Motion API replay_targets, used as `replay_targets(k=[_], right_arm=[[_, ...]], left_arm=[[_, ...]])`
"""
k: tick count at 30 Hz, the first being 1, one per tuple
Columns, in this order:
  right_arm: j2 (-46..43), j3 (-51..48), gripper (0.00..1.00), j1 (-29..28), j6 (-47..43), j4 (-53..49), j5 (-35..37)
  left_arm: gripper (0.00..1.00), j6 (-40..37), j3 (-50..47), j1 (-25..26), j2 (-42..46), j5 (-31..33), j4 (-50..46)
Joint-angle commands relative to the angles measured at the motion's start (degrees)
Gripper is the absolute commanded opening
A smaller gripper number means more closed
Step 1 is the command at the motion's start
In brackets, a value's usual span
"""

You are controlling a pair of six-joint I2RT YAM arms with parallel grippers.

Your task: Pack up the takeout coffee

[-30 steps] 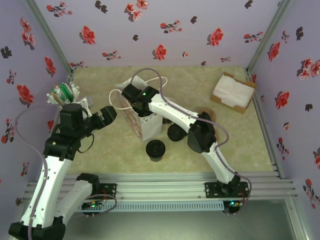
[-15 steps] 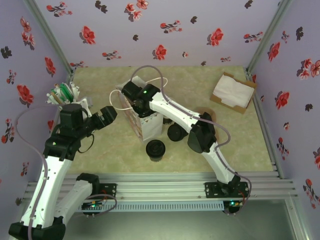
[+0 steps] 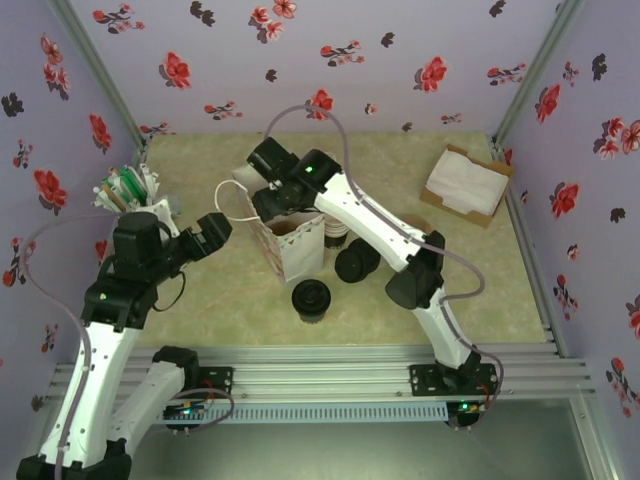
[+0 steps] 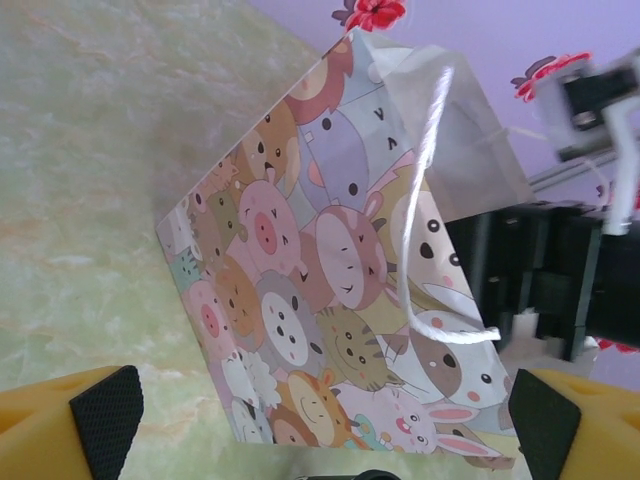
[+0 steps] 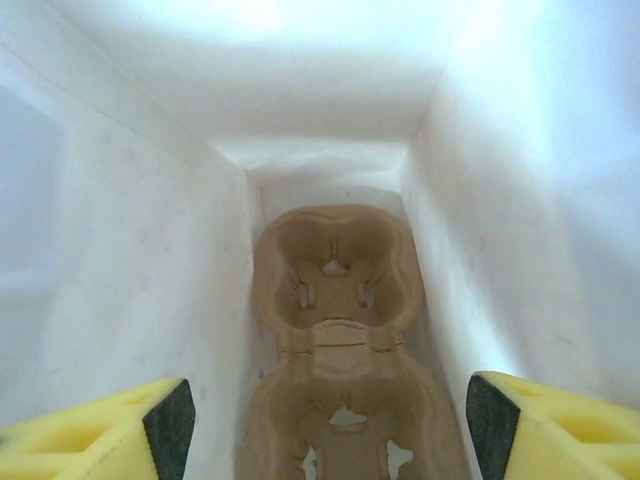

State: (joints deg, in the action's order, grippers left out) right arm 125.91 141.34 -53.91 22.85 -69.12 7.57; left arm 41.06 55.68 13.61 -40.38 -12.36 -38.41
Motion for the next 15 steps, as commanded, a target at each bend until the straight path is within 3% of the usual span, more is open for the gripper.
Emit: replay_targets(k=[1, 11, 13, 15], right_arm=[[-4.55, 2.20, 0.77, -0.42, -0.87, -1.39, 0.68], [-13.30, 0.66, 0.88, -0.45, -3.37, -0.36, -0.59], [-15.90, -1.67, 0.99, -0.45, -4.07, 0.52, -1.15], [-19.90, -6.41, 0.99, -0.47, -4.80, 2.69, -1.59]], left_arm=[[0.99, 1.12, 3.03, 0.37, 1.78, 0.99, -0.83], [0.99, 1.66, 6.14, 0.30, 6.10, 0.34, -2.24], [0.99, 1.90, 6.25, 0.37, 6.92, -0.31, -2.59], [0.99, 2.18, 6.23, 0.35, 7.47, -1.33, -2.89]])
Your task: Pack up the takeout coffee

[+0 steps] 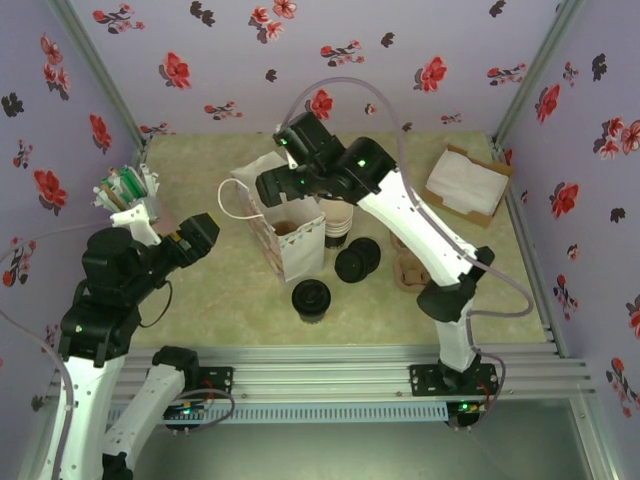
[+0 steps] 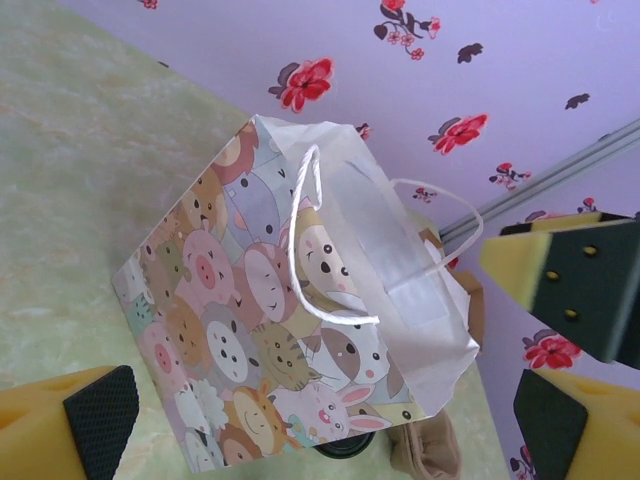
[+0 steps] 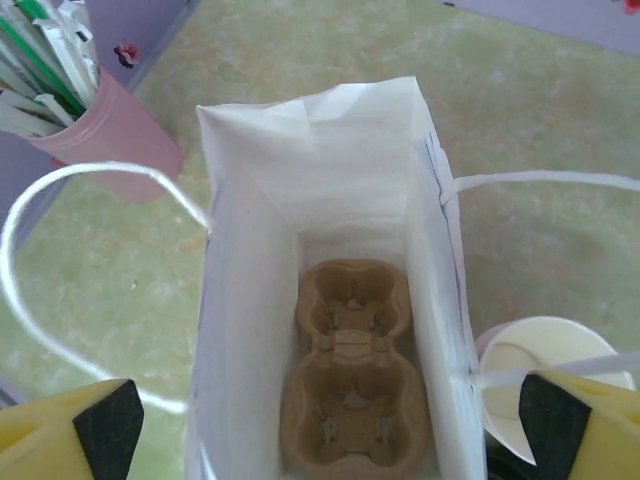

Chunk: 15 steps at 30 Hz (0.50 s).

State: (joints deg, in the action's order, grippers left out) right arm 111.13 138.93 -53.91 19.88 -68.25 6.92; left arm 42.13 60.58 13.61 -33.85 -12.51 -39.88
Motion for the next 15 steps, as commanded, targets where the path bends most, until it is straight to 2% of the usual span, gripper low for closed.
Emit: replay_targets(k=[1, 11, 15], right_arm=[[-7.10, -6.66, 0.99, -0.41, -2.10, 3.14, -1.04], [-32.46, -40.32, 0.99, -0.43, -4.25, 18.55, -1.22], [-40.63, -51.55, 0.99, -0.42, -1.92, 22.65, 4.22]], left_arm=[[0.99, 1.20, 1.34, 0.33, 1.21, -1.59, -1.64], [0.99, 2.74, -0.50, 0.35, 3.30, -2.42, -3.09], [0.99, 4.86, -3.89, 0.37, 3.46, -3.97, -1.00]])
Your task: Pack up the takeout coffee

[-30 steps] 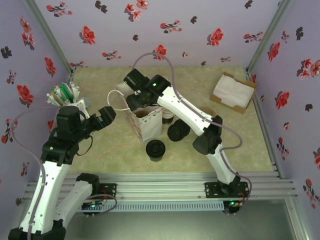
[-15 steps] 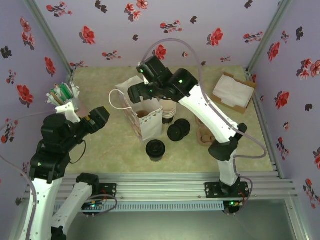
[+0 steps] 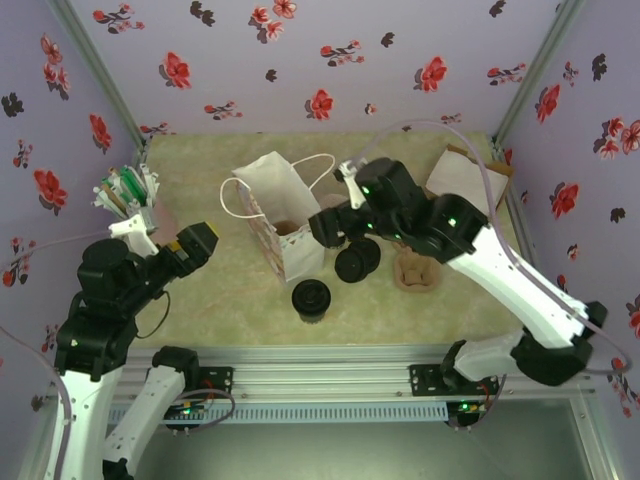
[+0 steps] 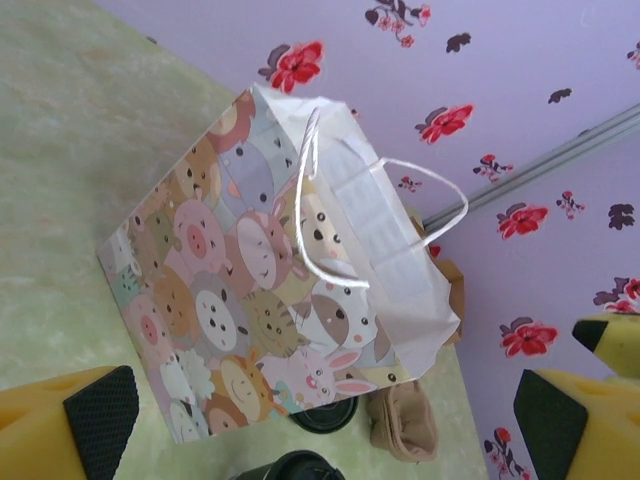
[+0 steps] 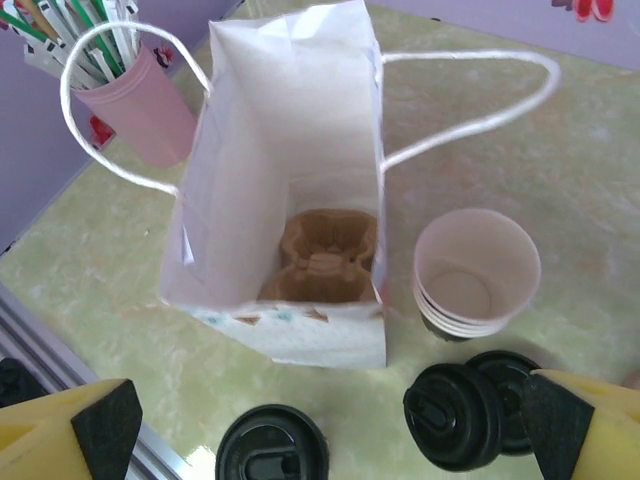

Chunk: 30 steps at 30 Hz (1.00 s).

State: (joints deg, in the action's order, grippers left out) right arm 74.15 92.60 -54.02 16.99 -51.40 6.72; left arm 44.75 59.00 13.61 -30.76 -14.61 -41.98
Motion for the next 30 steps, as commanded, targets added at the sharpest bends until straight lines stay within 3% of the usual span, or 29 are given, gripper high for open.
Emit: replay_targets(k=[1, 9, 14, 19, 23, 30], right_arm=[[-5.15, -7.30, 0.99, -0.31, 1.62, 6.24, 6.09], [-14.18, -23.30, 0.99, -0.10, 4.05, 9.76, 10.10], [-15.13, -24.96, 0.99, 1.66, 5.78, 8.81, 10.73], [-14.77, -25.66, 0.99, 7.70, 7.38, 9.36, 3.37], [-14.50, -26.62, 0.99, 10.10, 7.96, 10.35, 3.71], [-16.51, -30.23, 0.99, 12.80, 8.88, 12.14, 7.64]], left_arm=[[0.99, 2.61, -3.29, 0.36, 0.60, -2.36, 1.63], [0.99, 2.89, -7.74, 0.34, 1.69, -0.21, 1.81], [0.99, 2.51, -9.55, 0.35, 1.53, 1.43, 1.62], [0.99, 2.44, -11.58, 0.37, 0.03, 1.60, 2.85], [0.99, 3.85, -14.25, 0.68, -0.39, 0.82, 5.81], [0.84, 7.74, -21.88, 4.69, -0.82, 1.55, 13.87]])
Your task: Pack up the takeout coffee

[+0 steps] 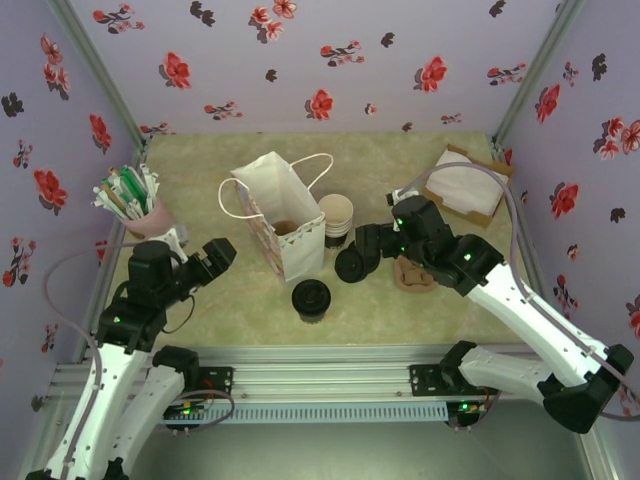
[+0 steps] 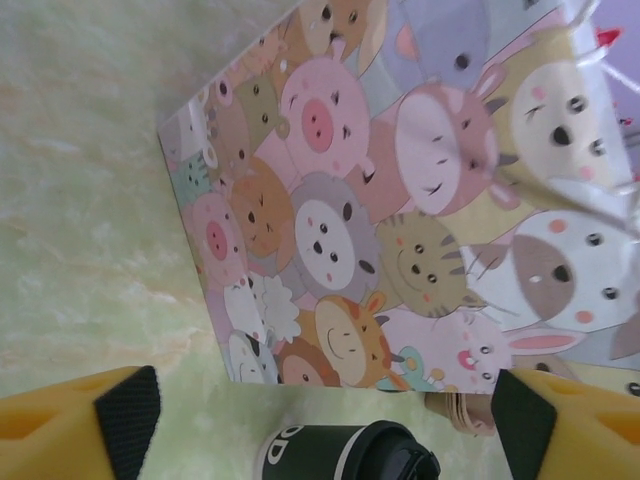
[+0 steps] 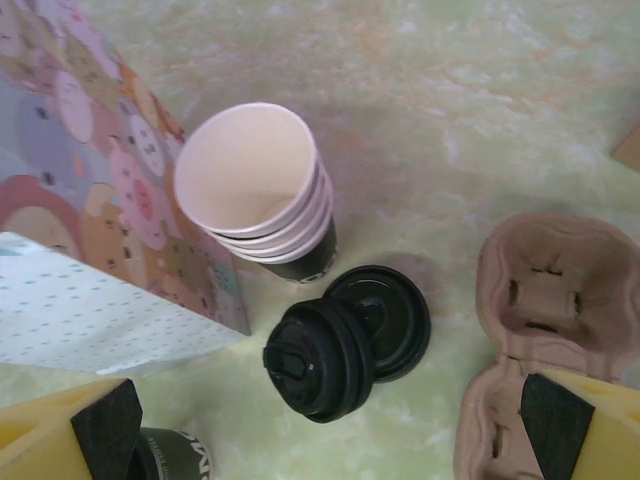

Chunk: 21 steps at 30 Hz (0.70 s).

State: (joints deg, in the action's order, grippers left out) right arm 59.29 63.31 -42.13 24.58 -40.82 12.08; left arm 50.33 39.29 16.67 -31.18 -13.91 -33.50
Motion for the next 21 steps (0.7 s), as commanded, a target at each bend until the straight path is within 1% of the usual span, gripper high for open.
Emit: replay_targets(k=[1, 4, 7, 9, 11, 14, 18, 21], right_arm=[[-1.71, -1.30, 0.99, 1.00, 0.67, 1.22, 2.44], [-1.37, -1.92, 0.99, 1.08, -1.52, -1.09, 2.40], [-2.23, -2.90, 0.99, 1.13, -3.58, -2.40, -3.19], [-3.93, -5.43, 0.98, 1.06, -4.66, -0.25, -9.54], [-4.97, -7.07, 0.97, 0.72, -4.21, 1.17, -12.45], [-4.59, -7.32, 0.94, -1.27, -3.46, -0.07, -13.06], [-3.91, -8.15, 0.93, -6.45, -1.88, 0.54, -12.70], [-2.32, -8.25, 0.92, -9.47, -1.07, 0.66, -11.55]], left_arm=[[0.82, 2.27, -2.79, 2.59, -0.77, 1.34, 6.06], [0.77, 2.23, -3.74, 6.41, -2.08, 4.15, 6.72], [0.73, 1.80, -4.36, 9.81, -2.80, 8.03, 5.95], [0.70, 1.67, -4.71, 11.26, -2.88, 9.46, 5.30], [0.69, 1.79, -5.10, 12.02, -2.39, 10.29, 4.49], [0.67, 2.27, -6.85, 12.34, -1.03, 11.10, 3.58], [0.66, 2.86, -8.94, 12.66, -0.85, 10.09, 3.61], [0.66, 3.56, -10.46, 13.89, -0.46, 9.94, 3.69]])
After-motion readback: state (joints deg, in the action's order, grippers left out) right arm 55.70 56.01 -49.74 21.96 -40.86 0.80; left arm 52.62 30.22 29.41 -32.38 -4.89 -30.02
